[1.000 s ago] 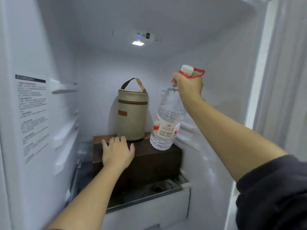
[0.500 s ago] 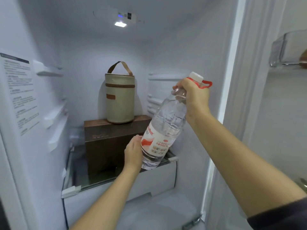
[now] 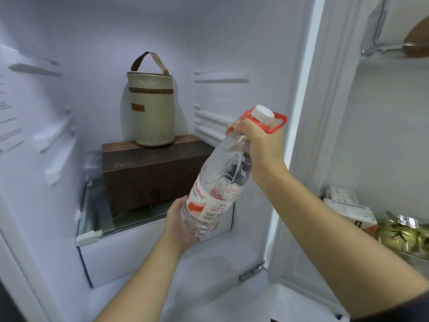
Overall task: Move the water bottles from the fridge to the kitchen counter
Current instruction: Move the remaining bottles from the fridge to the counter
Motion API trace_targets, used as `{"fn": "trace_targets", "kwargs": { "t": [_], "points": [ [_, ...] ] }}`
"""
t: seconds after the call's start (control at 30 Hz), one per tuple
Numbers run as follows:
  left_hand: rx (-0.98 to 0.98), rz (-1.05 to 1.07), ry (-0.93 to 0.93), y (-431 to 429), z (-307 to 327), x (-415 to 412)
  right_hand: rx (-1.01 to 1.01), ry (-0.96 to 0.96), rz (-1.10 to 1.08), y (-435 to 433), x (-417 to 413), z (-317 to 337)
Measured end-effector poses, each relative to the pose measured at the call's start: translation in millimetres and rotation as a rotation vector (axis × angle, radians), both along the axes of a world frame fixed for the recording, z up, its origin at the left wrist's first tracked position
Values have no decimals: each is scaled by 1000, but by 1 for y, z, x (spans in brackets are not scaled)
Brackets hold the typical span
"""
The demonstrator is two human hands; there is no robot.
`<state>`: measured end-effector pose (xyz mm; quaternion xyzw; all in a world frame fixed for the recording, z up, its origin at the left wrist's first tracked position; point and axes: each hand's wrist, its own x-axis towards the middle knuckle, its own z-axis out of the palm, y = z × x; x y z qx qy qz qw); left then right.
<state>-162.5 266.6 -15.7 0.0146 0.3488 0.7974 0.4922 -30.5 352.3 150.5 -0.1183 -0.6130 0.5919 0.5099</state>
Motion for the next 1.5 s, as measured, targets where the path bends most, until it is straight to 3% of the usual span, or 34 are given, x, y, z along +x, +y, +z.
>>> {"fn": "trace_targets", "kwargs": {
  "t": [0.17,0.37,0.5,0.7,1.0,1.27,1.5],
  "points": [
    [-125,204,164,4,-15,21,15,-89,18,-5,32,-17],
    [-110,145,214,-8,-7,57,-80,-109,66,-6,76,-21],
    [-1,152,116,-23,-9,92,-121,-94,54,-13,110,-28],
    [176,357,-7,-50,-27,137,-125,4,76,-21,144,-45],
    [48,20,-18,-58,-47,132,-168,17,86,-22,151,-67],
    [7,-143,-4,-36,-80,142,-57,107,-93,-20,180,-102],
    [23,-330,11,-14,-97,193,-7,58,-302,-26,224,-123]
  ]
}}
